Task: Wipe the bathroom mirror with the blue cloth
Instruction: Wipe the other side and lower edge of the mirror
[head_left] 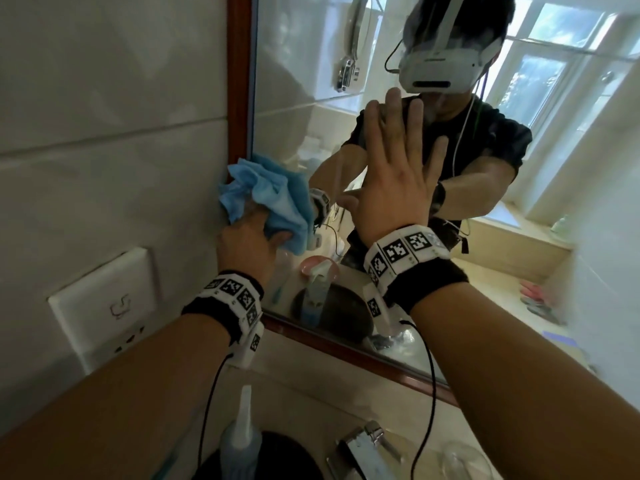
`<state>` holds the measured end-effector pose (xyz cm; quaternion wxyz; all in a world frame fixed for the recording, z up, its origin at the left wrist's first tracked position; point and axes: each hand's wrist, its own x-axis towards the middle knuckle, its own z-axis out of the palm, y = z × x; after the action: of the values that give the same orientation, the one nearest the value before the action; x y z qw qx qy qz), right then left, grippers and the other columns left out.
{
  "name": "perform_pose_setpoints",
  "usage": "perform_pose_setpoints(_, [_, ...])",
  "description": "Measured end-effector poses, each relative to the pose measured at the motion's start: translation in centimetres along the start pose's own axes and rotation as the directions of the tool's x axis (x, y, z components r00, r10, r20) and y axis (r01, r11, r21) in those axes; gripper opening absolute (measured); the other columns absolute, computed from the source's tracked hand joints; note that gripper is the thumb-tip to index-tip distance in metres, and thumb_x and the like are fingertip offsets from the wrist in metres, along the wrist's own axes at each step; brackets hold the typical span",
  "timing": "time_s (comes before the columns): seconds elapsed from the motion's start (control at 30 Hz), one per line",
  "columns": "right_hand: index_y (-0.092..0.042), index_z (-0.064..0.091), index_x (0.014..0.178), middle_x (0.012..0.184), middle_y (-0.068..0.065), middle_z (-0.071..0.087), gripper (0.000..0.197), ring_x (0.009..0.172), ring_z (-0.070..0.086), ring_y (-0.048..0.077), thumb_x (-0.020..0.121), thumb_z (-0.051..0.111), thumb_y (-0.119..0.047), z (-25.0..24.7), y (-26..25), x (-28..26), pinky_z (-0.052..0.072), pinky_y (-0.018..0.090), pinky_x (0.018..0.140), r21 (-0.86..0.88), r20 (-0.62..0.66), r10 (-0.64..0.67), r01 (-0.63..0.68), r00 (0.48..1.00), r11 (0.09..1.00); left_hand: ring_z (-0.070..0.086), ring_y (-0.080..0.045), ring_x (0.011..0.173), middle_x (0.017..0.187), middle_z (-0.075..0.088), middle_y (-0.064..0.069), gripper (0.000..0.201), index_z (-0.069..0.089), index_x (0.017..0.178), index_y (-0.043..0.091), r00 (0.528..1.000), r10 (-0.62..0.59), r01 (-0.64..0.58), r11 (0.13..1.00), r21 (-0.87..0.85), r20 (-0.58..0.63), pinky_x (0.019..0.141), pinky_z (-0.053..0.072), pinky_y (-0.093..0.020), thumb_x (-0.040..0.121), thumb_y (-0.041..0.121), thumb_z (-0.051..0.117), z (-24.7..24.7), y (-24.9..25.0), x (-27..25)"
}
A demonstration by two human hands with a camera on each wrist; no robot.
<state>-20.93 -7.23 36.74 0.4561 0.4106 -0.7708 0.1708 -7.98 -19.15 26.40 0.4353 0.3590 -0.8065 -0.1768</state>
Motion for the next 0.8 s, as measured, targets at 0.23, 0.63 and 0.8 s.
perform_pose_setpoints(0.23, [-0.025,0.007,0.154,0.163,-0.002,0.001,0.106,0.15,-0.002,0.024,0.074,0.074,-0.035,0.7,0.3,-2.5,0.005,0.059,0.117,-0.018,0.057,-0.005,0.006,0.998,1.0,0.059,-0.036,0.108,0.12,0.066,-0.013,0.052,0.059,0.13,0.016,0.99,-0.142,0.142,0.989,-0.04,0.007,0.084,0.046,-0.039,0.084,0.035,0.073,0.9,0.3,-2.0])
perform_pose_setpoints(0.63, [-0.027,0.007,0.154,0.163,-0.003,0.002,0.1,0.15,-0.001,0.024,0.08,0.073,-0.035,2.3,0.1,-5.9,0.002,0.057,0.118,-0.023,0.079,0.014,-0.012,0.997,1.0,0.063,-0.036,0.104,0.119,0.068,-0.012,0.057,0.065,0.125,0.014,0.952,-0.307,0.306,0.948,-0.081,0.006,0.081,0.048,-0.037,0.078,0.045,0.075,5.1,-2.2,-5.4])
perform_pose_setpoints(0.8, [-0.027,0.007,0.154,0.163,-0.002,0.003,0.1,0.15,0.0,0.025,0.079,0.073,-0.038,2.9,0.4,-6.4,0.002,0.057,0.118,-0.051,0.1,0.017,-0.012,0.995,0.999,0.061,-0.034,0.11,0.123,0.066,-0.01,0.059,0.064,0.124,0.016,0.935,-0.354,0.351,0.927,-0.133,0.002,0.088,0.05,-0.04,0.078,0.052,0.072,6.0,-2.8,-5.9])
